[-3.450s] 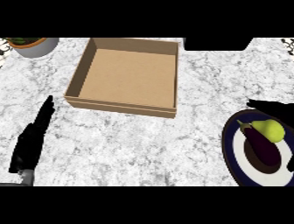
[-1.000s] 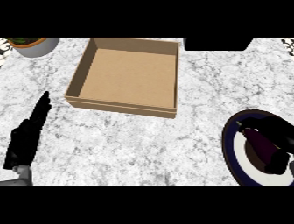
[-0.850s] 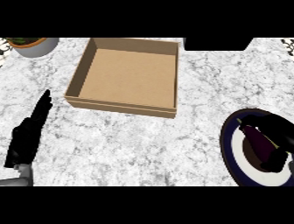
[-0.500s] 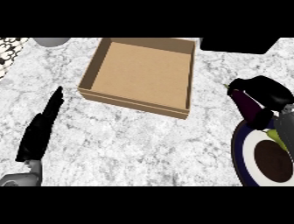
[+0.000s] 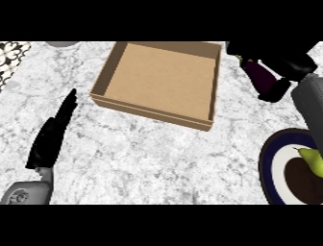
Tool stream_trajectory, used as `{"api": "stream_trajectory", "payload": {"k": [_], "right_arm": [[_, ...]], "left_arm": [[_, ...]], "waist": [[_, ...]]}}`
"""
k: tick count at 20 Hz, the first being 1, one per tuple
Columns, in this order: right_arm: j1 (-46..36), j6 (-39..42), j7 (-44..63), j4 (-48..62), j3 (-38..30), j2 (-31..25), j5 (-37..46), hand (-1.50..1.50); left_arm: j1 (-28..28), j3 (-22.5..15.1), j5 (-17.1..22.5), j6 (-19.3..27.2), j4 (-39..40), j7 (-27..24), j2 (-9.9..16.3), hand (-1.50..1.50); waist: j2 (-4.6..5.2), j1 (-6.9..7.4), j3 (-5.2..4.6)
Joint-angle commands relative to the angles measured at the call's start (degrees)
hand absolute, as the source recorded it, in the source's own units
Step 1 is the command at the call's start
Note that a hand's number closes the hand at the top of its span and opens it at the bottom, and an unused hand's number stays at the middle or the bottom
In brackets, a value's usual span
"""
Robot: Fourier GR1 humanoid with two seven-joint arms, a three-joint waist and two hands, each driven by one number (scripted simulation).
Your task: Pick the eggplant from the plate and place it in the cardboard box
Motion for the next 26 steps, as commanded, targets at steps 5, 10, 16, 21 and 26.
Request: {"api": "stream_trajectory", "payload": {"k": [5,10,16,21,26], "right_arm": [[-9.6,2.4,-15.0,11.7,-8.7,-0.6,-9.3,1.50],[-15.7,9.9,-21.5,15.0,-13.7,1.5,-16.1,1.50],[-22.7,13.3,-22.5,19.3,-14.1,5.6,-17.6,1.50],[-27.7,13.6,-17.1,22.1,-13.8,8.2,-17.7,1.50],[-32.6,9.0,-11.2,23.4,-13.3,15.5,-17.2,1.50]], "left_arm": [[0.4,0.6,0.5,0.2,0.4,0.3,-0.4,0.00],[2.5,2.0,1.6,-0.9,-0.8,0.2,1.1,0.00],[2.3,3.2,1.7,-0.8,-0.1,-0.7,1.8,0.00],[5.3,3.3,2.5,-1.5,-3.4,-0.4,1.9,0.00],[2.8,4.2,2.0,-1.6,0.9,-1.7,2.5,0.00]], "waist": [[-0.45,-1.69,0.00],[-0.89,-1.75,-0.07],[-1.01,-2.60,-0.20],[-1.60,-3.65,-0.24],[-1.38,-3.72,-0.29]]}}
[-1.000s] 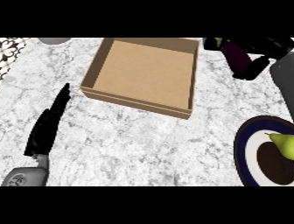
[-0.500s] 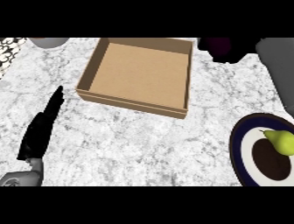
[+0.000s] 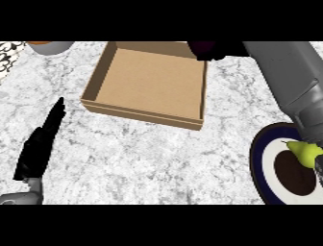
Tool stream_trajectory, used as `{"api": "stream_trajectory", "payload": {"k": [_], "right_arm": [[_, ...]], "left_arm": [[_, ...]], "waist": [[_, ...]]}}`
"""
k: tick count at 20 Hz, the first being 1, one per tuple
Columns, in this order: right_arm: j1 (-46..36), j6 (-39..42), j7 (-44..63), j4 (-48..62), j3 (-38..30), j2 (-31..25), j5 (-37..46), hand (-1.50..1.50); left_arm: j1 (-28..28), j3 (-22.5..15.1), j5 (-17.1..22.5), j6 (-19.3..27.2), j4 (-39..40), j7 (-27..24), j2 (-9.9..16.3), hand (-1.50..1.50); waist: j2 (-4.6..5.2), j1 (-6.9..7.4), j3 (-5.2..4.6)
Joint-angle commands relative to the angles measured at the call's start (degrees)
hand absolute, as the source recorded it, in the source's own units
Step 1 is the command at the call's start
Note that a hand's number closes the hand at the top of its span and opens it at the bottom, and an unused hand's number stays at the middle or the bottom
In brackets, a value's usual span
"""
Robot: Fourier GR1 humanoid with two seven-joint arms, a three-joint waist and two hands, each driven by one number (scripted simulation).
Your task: Pick the eggplant from the plate and place it in the cardboard box
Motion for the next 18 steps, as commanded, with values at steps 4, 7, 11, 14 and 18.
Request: {"api": "stream_trajectory", "payload": {"k": [4,7,11,14,18], "right_arm": [[-3.7,-4.0,5.0,3.4,0.9,7.5,1.4,1.50],[-4.9,-4.0,7.9,4.4,2.0,9.9,2.5,1.50],[-5.0,-6.6,10.9,6.5,2.5,13.1,3.4,1.50],[-1.8,-9.8,9.9,8.6,5.9,14.2,5.7,1.50],[-3.8,-8.1,16.7,11.6,4.4,14.3,3.5,-1.50]], "left_arm": [[-2.6,0.5,0.1,-0.7,-0.4,2.4,0.6,0.00],[-0.2,0.6,-0.3,-0.2,1.7,-1.0,0.2,0.00],[-2.4,-1.0,-0.9,0.5,0.8,2.3,-1.7,0.00],[-1.0,-0.6,-0.8,-0.7,-2.2,2.5,0.2,0.00],[-2.1,-3.3,-2.2,0.0,-2.2,4.0,-2.1,0.00]], "waist": [[0.20,0.15,-0.02],[0.15,-0.06,-0.06],[0.55,0.63,-0.06],[0.46,1.80,-0.05],[0.53,2.56,-0.07]]}}
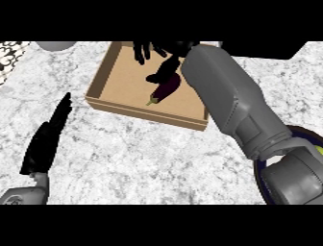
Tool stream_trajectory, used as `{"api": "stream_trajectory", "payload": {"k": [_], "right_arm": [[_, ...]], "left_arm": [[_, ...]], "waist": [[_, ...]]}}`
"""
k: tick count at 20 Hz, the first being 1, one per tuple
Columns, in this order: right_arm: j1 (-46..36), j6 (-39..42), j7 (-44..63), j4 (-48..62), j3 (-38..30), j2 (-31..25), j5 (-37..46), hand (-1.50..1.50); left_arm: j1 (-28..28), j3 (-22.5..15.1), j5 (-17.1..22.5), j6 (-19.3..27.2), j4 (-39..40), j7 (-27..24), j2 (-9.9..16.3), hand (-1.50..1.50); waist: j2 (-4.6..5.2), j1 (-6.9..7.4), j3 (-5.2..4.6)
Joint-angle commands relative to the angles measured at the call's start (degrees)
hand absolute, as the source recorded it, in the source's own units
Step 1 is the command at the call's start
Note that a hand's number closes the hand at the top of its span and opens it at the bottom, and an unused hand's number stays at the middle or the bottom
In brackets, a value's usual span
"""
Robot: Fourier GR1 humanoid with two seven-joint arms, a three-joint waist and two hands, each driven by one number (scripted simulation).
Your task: Pick the eggplant from the plate and place it in the cardboard box
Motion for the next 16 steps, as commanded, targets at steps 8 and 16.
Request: {"api": "stream_trajectory", "payload": {"k": [8,16], "right_arm": [[0.7,-1.3,1.9,3.8,-2.5,0.7,-5.0,-1.50],[1.3,-1.7,3.9,1.4,-16.1,0.7,-18.5,-1.50]], "left_arm": [[-1.8,-1.0,-0.1,-0.9,1.0,-0.7,-0.5,0.00],[0.6,-0.2,0.1,-1.0,1.4,-2.6,0.1,0.00]], "waist": [[0.41,2.91,-0.01],[0.67,1.47,0.05]]}}
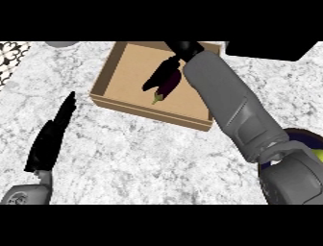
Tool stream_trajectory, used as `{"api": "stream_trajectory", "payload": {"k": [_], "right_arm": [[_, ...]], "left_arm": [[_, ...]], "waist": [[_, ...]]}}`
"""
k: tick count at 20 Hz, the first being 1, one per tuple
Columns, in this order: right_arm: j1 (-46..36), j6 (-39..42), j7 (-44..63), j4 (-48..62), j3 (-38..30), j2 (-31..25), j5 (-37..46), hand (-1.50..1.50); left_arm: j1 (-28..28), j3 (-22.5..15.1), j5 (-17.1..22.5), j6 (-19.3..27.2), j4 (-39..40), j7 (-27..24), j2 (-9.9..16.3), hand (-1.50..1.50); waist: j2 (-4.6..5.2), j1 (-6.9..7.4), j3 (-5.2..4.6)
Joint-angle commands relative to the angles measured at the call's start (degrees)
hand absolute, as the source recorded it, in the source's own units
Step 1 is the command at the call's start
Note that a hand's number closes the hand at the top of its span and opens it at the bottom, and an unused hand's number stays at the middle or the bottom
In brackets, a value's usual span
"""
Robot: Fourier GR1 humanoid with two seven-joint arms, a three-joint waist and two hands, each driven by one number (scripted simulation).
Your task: Pick the eggplant from the plate and place it in the cardboard box
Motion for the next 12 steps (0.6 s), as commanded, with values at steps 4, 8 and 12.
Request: {"api": "stream_trajectory", "payload": {"k": [4,8,12], "right_arm": [[-1.1,6.0,2.5,-0.8,-10.5,-4.0,-10.6,-1.50],[0.7,5.5,3.8,-1.2,-13.0,-8.6,-12.9,-1.50],[2.4,5.3,5.1,-1.8,-14.2,-15.2,-13.6,-1.50]], "left_arm": [[-1.5,1.4,0.1,-0.1,0.7,0.3,1.1,0.00],[-0.9,1.8,1.3,-0.9,0.1,0.1,1.2,0.00],[-1.1,0.3,0.3,-0.2,-1.4,0.4,0.2,0.00]], "waist": [[0.60,-0.62,0.04],[0.55,-0.52,0.04],[1.59,0.62,0.12]]}}
